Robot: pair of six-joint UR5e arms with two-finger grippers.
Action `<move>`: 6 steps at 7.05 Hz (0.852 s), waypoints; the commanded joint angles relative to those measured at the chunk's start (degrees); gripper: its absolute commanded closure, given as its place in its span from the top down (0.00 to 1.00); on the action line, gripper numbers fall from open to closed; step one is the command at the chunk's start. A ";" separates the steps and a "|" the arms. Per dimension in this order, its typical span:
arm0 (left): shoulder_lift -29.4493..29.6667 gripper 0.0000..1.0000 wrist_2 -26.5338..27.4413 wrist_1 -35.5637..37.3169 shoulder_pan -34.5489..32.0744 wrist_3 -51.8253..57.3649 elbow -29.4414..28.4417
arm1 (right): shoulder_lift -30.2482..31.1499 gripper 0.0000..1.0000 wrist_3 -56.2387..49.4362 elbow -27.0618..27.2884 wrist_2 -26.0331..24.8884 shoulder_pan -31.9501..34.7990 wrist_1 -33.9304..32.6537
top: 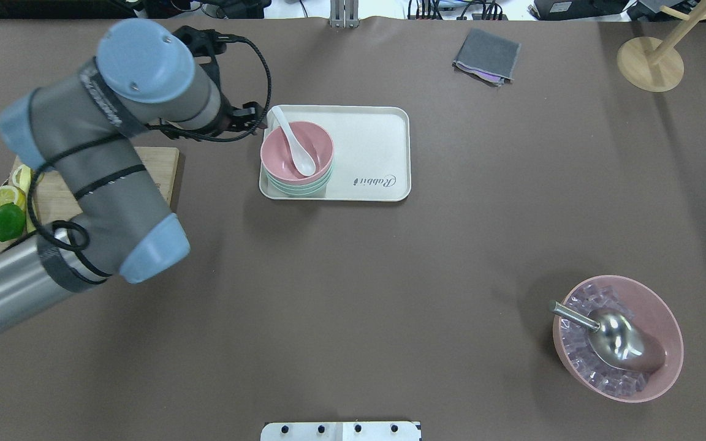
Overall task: Stack pink bowl on green and place spoon
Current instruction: 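Lower the spoon into the pink bowl and open the left gripper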
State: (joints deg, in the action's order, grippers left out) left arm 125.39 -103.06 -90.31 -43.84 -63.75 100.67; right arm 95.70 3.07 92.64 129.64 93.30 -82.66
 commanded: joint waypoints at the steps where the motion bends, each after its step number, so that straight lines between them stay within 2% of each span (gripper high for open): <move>1: -8.72 0.99 -9.06 0.83 -8.77 22.16 3.04 | -1.39 1.00 -0.60 0.44 -0.61 -4.08 -0.13; 4: -20.94 0.99 -19.50 1.10 -21.16 50.92 2.87 | -1.22 1.00 -2.98 0.70 0.09 -4.44 -0.31; 6: -28.15 0.99 -24.88 0.92 -28.63 56.70 2.87 | -1.13 1.00 -2.98 0.70 0.18 -4.44 -0.31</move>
State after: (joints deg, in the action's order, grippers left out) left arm 101.69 -124.39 -89.30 -67.89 -10.78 103.63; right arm 94.53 0.14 93.33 129.75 88.91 -82.96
